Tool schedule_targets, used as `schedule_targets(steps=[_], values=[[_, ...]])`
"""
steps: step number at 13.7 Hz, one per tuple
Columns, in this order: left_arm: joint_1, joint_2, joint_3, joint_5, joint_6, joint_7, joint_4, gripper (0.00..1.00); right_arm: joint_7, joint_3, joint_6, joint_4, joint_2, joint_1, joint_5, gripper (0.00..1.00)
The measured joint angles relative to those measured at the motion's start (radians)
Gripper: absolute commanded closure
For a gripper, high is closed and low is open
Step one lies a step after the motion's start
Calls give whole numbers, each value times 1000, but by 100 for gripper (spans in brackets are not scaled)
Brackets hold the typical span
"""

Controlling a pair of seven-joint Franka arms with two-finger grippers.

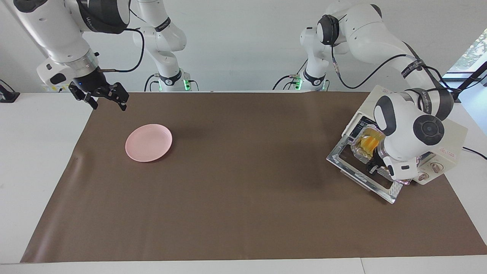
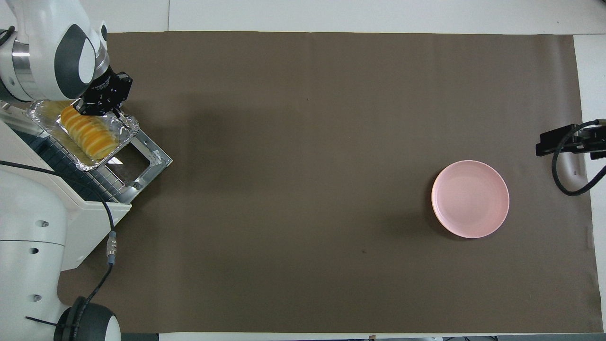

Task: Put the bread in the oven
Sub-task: 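Insert the foil tray into the open toaster oven with the left gripper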

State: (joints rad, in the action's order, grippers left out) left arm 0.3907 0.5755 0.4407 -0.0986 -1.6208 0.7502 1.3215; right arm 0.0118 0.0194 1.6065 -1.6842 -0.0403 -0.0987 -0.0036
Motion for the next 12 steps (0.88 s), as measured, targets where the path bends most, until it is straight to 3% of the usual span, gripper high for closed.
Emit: schedule_targets(steps=[12], values=[[7,-109,13,64,-136,-3,229,100,0,0,0,0,0,0,0,0]])
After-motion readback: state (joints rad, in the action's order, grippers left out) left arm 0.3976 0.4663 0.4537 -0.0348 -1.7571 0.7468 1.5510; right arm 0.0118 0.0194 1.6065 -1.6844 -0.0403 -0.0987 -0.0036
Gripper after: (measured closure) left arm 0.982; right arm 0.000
